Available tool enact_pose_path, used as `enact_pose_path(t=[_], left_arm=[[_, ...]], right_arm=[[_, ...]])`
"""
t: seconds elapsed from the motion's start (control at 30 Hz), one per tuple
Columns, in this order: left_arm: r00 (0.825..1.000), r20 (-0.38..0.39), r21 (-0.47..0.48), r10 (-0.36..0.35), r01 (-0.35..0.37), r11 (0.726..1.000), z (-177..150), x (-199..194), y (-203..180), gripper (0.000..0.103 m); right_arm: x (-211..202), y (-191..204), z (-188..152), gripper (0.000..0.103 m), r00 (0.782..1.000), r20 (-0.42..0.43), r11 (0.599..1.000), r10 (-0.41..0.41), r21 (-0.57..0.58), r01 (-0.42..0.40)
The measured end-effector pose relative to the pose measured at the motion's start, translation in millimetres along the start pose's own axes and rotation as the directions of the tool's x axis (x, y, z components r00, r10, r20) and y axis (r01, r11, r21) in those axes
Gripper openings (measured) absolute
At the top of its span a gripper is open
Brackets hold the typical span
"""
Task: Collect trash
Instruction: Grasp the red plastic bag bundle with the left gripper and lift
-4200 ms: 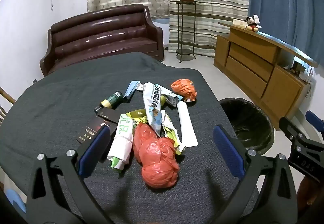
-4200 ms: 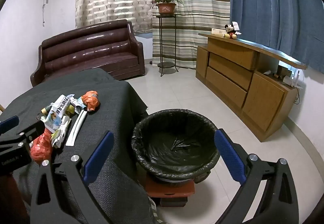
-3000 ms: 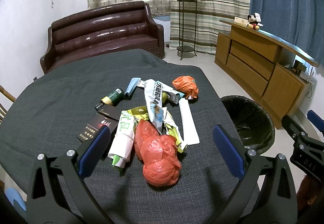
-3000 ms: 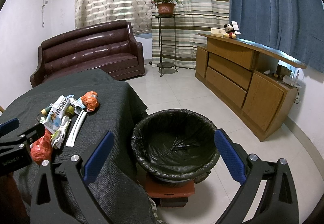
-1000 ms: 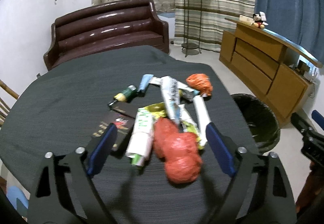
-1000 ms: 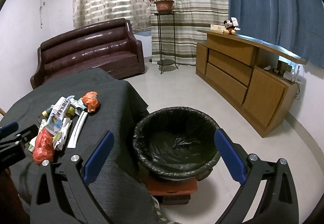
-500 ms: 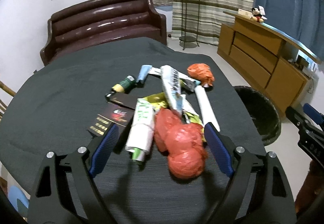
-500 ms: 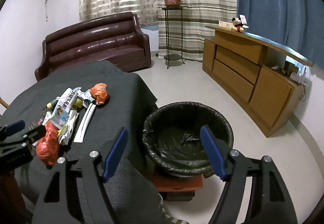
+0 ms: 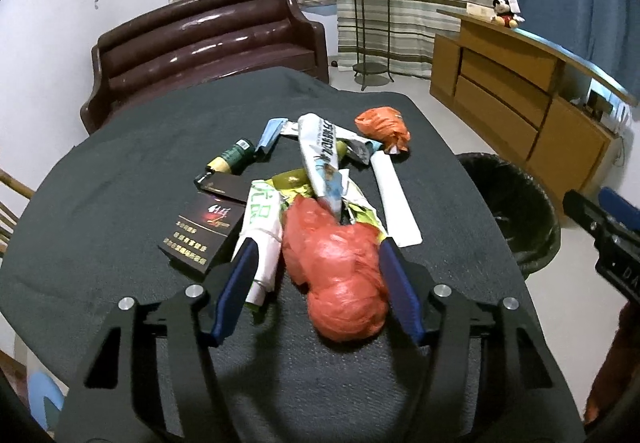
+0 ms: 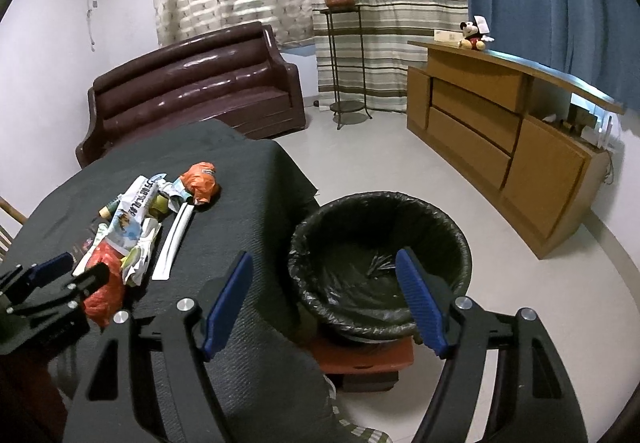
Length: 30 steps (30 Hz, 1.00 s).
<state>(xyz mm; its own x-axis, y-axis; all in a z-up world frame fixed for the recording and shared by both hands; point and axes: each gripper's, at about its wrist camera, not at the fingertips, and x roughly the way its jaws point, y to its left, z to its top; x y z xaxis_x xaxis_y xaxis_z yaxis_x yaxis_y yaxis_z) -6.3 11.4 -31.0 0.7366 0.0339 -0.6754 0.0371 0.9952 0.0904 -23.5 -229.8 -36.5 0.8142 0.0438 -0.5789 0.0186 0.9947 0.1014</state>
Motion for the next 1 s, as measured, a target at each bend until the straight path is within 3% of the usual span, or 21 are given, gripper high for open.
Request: enact_pose_path(t=[0.3,0.6,1.0], left_arm=[[0.997,-0.042,0.013,-0.063,0.063,0.998,-4,8,-3,0.035],[0.996,0.014,-0.004,-0.088,0.088,0.996,4,-10,5,0.033],[0.998,0.049,-0.06,-0.043,0.046,0.997,16,-20,52,0.033]], right_arm=[[-1,-2,2,0.072,1.0,-0.002,1.0,-0.002,0.009,0.002],[0,-2,3,0.072,1.0,-0.002,1.0,-0.005,0.001,0.005],[4,20,7,0.072,1.0,-0.007,0.999,0.001,-0.038,-0.001]])
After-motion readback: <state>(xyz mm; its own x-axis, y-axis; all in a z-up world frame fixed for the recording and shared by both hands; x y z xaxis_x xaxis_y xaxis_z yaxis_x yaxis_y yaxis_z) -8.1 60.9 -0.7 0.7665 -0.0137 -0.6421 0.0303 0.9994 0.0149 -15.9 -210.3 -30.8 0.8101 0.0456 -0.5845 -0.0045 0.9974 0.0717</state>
